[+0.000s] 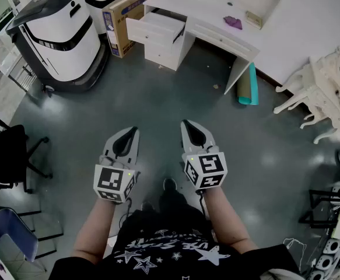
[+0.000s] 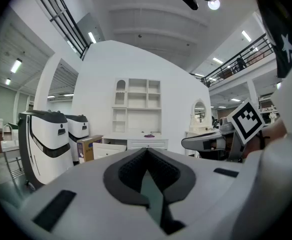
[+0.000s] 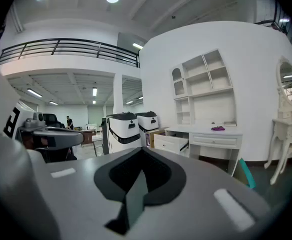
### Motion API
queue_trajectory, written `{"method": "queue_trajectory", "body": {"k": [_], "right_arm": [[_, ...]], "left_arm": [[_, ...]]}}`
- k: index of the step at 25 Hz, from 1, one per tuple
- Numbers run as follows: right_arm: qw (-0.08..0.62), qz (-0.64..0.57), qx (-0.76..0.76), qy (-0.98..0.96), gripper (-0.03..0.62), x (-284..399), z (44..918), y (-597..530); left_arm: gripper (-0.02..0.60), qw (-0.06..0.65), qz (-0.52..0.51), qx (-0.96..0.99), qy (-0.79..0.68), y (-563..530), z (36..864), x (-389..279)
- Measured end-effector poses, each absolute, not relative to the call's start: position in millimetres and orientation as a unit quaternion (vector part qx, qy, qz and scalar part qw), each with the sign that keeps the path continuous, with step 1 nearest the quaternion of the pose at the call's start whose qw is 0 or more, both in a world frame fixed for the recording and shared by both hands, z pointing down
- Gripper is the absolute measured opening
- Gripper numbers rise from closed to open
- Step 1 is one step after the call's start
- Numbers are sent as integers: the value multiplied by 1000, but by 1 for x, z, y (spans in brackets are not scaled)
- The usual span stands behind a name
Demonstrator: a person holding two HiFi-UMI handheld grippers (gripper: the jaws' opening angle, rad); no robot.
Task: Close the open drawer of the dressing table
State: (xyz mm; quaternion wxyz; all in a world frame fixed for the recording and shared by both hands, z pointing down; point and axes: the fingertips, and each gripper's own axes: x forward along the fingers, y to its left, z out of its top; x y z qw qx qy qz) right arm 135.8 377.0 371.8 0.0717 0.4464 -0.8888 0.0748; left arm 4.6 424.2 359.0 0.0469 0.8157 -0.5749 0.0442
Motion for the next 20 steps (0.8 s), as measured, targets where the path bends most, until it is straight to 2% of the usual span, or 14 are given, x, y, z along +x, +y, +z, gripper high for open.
{"method": "queue_trajectory", "body": {"k": [17, 20], "right_arm": [[49, 59, 436, -897, 2, 84, 356, 462], [22, 72, 426, -902, 3, 78, 349, 469]], "left_arm": [[9, 47, 26, 812, -581, 511, 350, -50], [9, 53, 22, 810, -583, 515, 348, -61]]}}
